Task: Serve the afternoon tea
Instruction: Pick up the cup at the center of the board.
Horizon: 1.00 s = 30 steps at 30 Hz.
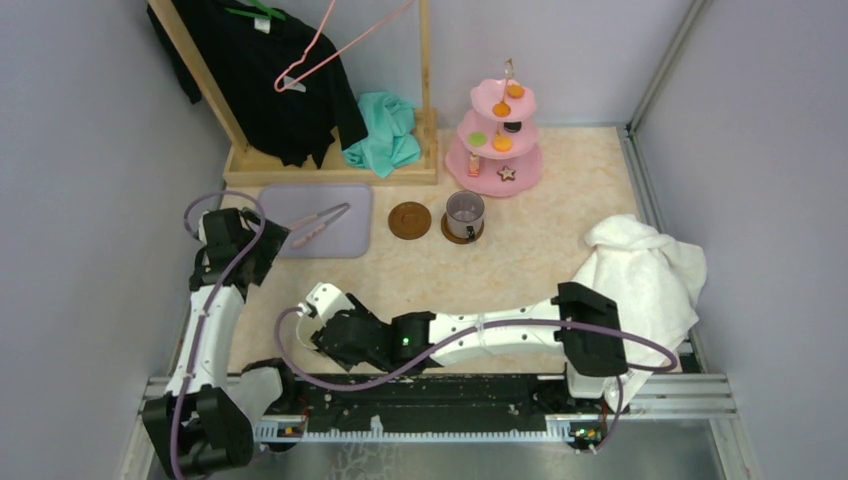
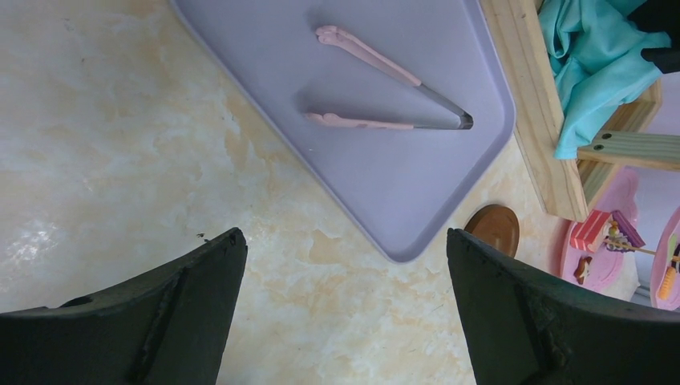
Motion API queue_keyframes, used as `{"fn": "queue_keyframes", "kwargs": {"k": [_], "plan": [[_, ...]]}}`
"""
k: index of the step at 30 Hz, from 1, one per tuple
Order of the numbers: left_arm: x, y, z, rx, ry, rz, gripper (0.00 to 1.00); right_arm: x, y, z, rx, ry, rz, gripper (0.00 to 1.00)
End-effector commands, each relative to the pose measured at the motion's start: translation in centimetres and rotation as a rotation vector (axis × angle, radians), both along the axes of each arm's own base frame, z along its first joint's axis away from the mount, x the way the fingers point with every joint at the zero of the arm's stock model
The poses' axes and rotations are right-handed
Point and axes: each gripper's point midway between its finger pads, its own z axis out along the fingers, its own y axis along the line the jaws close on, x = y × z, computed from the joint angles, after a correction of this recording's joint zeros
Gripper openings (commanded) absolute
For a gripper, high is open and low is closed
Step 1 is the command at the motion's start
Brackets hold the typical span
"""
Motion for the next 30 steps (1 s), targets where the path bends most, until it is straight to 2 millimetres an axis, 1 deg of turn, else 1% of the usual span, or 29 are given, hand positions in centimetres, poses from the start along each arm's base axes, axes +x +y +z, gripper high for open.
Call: {"fn": "queue_keyframes", "kwargs": {"k": [1,5,11,16,22,30], "plan": [[-0.8,0.2,0.0,-0.002,0.006,-0.016,0.99,-1.8,3.0,2.2,0.088,0.026,-0.001,0.58],[-1.3,0.7,0.1,-0.002,0.005,-0.017,0.99,-2.3,3.9,1.3,0.09,0.049,-0.01,0.57],[-1.9,1.7,0.3,0.002,0.003,-0.002,0.99,-2.3,4.6,0.2,0.08,0.063,-0.035,0.55],[-2.2,2.3,-0.1,-0.016,0.01,0.019,0.99,-2.3,5.0,-1.6,0.041,0.059,-0.037,0.55],[-2.4,2.5,-0.8,-0.038,0.011,0.037,0.99,-1.7,5.2,-3.0,0.009,0.043,-0.045,0.54],[-2.5,2.8,-0.9,-0.034,0.012,0.044,0.99,-0.7,5.5,-4.7,-0.006,0.072,-0.034,0.52]]}}
